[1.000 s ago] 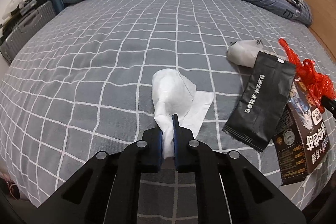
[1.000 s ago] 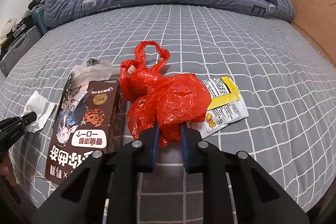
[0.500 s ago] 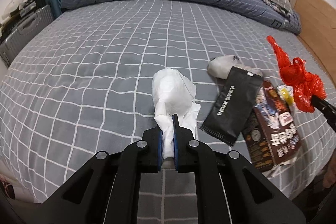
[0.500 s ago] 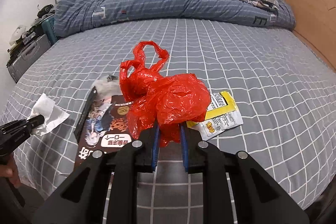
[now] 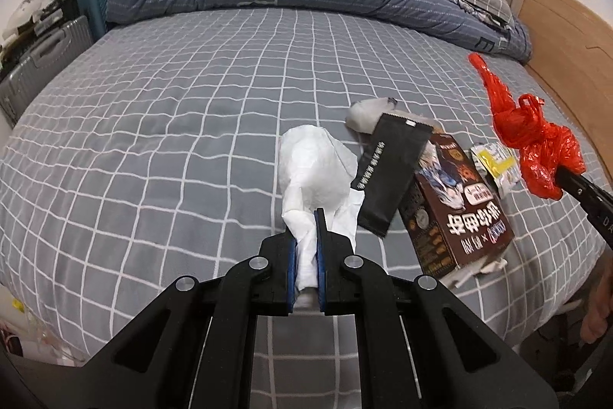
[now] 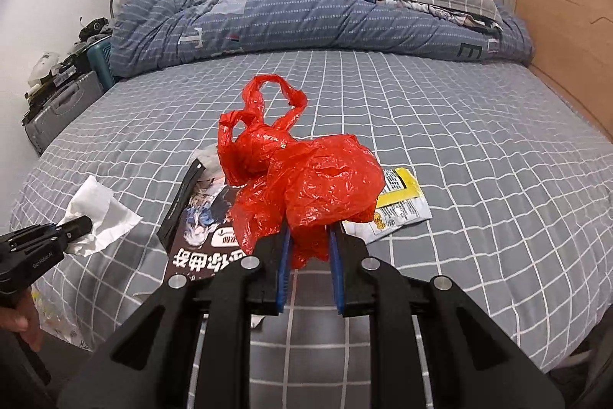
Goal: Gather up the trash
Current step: 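Lift the red bag and tissue and carry both toward the trash bin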
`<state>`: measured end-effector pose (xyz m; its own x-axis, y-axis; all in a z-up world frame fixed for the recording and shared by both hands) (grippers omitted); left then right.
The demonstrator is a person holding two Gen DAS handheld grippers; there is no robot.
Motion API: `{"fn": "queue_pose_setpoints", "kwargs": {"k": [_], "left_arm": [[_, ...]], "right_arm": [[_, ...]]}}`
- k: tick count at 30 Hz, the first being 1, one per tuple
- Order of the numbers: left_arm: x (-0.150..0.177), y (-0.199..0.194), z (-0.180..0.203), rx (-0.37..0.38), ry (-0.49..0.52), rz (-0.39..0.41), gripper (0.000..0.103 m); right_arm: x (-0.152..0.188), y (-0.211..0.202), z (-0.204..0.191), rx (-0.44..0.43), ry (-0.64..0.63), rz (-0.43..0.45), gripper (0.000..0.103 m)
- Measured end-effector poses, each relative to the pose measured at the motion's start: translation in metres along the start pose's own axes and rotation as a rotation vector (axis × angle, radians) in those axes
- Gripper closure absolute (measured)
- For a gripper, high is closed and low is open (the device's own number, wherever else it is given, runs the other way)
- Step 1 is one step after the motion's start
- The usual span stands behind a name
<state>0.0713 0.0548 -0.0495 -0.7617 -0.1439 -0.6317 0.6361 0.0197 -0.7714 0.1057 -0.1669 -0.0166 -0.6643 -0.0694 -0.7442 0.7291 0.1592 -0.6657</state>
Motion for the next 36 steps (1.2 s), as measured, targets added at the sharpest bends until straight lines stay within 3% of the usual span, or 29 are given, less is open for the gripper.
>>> {"fn": "queue_pose_setpoints", "kwargs": {"k": [36], "left_arm": [[0.063,-0.068,0.029,-0.021,0.036,0.024,0.096]], "right_arm": [[0.042,-0.082,-0.008,0.005,-0.014,0.049,0.086]]}}
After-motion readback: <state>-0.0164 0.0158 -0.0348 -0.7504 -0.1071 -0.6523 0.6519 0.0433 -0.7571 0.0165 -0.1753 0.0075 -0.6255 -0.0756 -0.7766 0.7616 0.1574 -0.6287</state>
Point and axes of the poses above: each gripper's, at about its wrist camera, not at the fingertips, and y roughly the way its jaws point, z to its right, x to its underside, the point moved 2 cm from there along y, roughly the way its jaws point, and after that the axes turned 1 degree about -y, right-handed, at the moved point
